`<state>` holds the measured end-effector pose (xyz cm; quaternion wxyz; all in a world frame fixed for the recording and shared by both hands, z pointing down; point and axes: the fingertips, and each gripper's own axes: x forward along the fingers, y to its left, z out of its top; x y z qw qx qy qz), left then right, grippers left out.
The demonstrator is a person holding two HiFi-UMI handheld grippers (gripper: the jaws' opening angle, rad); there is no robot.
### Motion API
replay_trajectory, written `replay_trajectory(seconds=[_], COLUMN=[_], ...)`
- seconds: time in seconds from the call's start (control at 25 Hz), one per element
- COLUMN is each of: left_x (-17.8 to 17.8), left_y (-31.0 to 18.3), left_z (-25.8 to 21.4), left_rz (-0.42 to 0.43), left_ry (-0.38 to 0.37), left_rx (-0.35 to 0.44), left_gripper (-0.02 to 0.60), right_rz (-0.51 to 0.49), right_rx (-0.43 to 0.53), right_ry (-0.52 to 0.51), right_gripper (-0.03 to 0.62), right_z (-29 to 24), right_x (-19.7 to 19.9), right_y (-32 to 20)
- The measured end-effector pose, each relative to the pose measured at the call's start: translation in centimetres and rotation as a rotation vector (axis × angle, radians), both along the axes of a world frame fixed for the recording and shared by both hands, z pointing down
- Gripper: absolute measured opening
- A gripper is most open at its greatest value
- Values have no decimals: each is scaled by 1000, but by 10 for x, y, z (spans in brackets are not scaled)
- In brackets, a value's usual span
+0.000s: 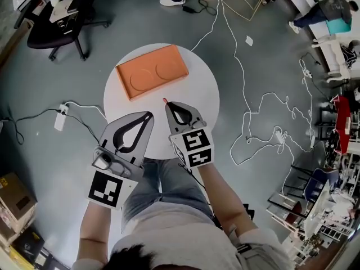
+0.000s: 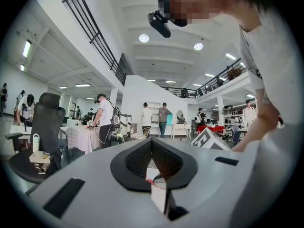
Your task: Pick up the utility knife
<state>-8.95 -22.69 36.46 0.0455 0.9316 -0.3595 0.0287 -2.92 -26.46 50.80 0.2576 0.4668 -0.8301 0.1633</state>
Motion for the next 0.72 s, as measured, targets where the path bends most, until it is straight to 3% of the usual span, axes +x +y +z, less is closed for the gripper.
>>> replay_trajectory(seconds=[0.44, 0.72], left_x=[2, 0], left_y=[28, 39], left_z=[-43, -60], left_rz=[10, 18], left_ry=[30, 35], left_rx=[74, 112], left_gripper=[8, 8], right_rz=[2, -28], right_rx=[246, 350], right_ry=[-156, -202], right_gripper=[15, 15], right_z=[-134, -183], right_x=[-8, -18], right_y=[34, 59])
